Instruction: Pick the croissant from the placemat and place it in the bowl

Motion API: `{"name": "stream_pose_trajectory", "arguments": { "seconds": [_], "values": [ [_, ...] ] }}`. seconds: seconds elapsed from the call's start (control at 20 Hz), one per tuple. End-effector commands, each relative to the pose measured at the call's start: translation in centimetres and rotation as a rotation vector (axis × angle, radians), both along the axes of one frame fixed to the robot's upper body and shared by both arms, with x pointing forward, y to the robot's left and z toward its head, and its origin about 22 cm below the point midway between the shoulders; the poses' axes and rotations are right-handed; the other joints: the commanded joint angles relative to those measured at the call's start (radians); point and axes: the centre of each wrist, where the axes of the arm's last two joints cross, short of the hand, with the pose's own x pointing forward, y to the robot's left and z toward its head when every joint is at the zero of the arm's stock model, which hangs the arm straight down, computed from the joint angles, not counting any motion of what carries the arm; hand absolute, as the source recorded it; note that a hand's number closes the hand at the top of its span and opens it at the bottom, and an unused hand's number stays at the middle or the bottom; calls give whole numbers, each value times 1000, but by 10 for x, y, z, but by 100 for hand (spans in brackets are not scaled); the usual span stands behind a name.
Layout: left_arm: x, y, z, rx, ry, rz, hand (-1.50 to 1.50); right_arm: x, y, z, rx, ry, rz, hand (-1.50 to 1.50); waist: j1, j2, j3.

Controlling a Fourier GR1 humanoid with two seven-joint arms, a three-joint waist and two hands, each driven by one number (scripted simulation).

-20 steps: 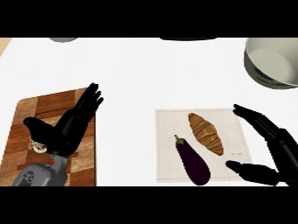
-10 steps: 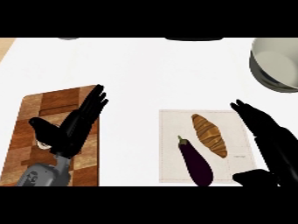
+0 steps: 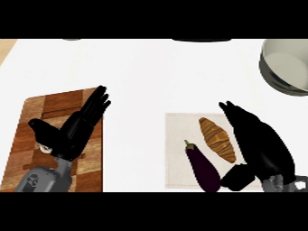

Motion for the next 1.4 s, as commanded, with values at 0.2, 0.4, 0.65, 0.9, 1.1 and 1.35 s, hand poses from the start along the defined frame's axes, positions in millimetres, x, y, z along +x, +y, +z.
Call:
{"name": "stream_pose_trajectory", "arguments": {
  "seconds": [0.2,0.4,0.65,0.9,1.1,1.35],
  "values": [
    [6,-14,-2,5,2,-1,0,33,14,-27,-121,168,-89,-150,-5,3,1],
    [8,-7,13,-14,-11,-14,0,31,15,-29,-142,206,-90,-150,-7,0,1],
    [8,-5,6,-7,-11,10,0,27,22,-38,-151,205,-79,-150,-9,-1,1],
    [-7,-9,13,-2,-8,5,0,37,18,-46,-165,198,-79,-150,-5,-1,2],
    [-4,-24,-6,-7,12,-3,0,35,18,-63,-160,174,-85,-150,-9,0,2],
    [7,0,4,-5,9,3,0,36,23,-76,-165,172,-92,-150,-9,0,2]
  ]
}}
